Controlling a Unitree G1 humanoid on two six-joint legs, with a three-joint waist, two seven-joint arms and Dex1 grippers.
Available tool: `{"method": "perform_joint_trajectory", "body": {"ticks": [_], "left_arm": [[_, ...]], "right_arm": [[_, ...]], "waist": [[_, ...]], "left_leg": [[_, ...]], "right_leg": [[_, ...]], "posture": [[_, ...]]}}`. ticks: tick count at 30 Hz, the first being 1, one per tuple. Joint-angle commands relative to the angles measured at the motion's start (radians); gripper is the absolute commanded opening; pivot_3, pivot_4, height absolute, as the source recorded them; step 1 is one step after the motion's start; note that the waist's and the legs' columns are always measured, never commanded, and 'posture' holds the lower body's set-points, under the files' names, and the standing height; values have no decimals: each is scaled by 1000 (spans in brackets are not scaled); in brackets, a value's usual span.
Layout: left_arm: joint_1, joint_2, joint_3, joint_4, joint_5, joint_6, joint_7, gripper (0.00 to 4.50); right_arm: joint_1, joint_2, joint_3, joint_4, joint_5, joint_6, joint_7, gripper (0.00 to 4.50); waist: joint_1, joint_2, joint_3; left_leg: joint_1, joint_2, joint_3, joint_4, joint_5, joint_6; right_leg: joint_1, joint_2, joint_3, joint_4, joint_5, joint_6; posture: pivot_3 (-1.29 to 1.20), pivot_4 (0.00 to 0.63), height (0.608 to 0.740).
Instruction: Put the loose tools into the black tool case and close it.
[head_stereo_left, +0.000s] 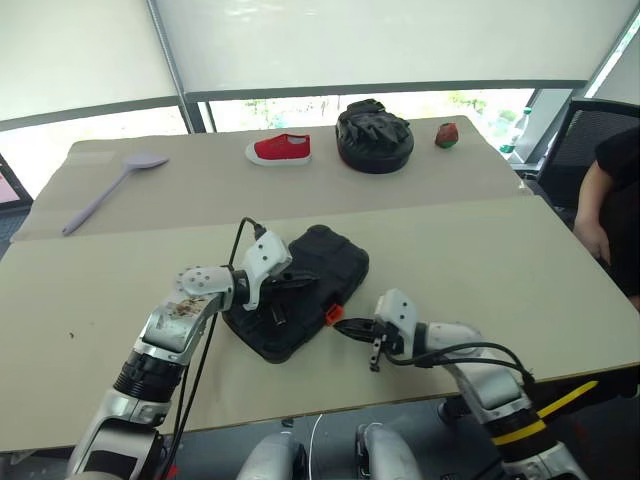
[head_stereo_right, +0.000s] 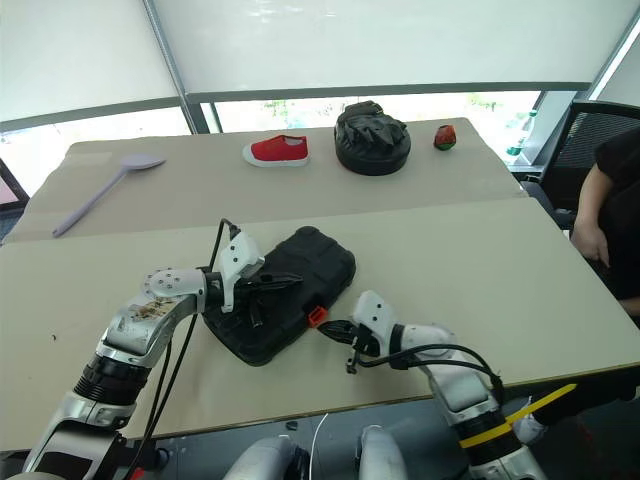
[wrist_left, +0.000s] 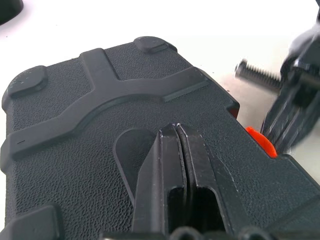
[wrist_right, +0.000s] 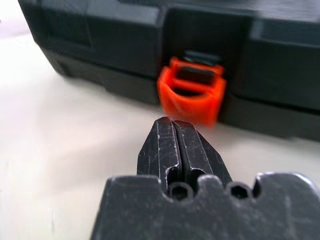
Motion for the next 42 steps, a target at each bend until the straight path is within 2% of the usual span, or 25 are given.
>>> {"method": "perform_joint_trajectory", "body": {"ticks": [1, 11, 27, 42], "left_arm": [[46, 13, -55, 54, 28, 64, -7, 91], [43, 16, -71, 66, 32, 89, -14, 91], [57, 23, -90, 61, 31, 126, -32, 91], [90, 27, -73, 45, 23, 119, -16, 91]], "right_arm": [[-25, 30, -10, 13, -7, -76, -20, 0], [-7, 64, -77, -30, 12, -209, -59, 0], [-43, 17, -87, -129, 60, -109, -3, 0], [-37, -21, -91, -88, 58, -112, 14, 0]], "waist": [[-1, 0, 0], [-3, 0, 0], [-5, 0, 0], [-2, 1, -1]], "left_leg": [[0, 0, 0, 0, 0, 0], [0, 1, 0, -1, 1, -2], [0, 1, -1, -1, 1, -2], [1, 1, -1, -2, -2, 1]], "right_leg": [[0, 0, 0, 0, 0, 0], [0, 1, 0, 0, 0, 0], [0, 0, 0, 0, -1, 1], [0, -2, 1, -1, -4, 3]], "posture": [[0, 150, 740], [0, 150, 740], [0, 150, 740], [0, 150, 740]]}}
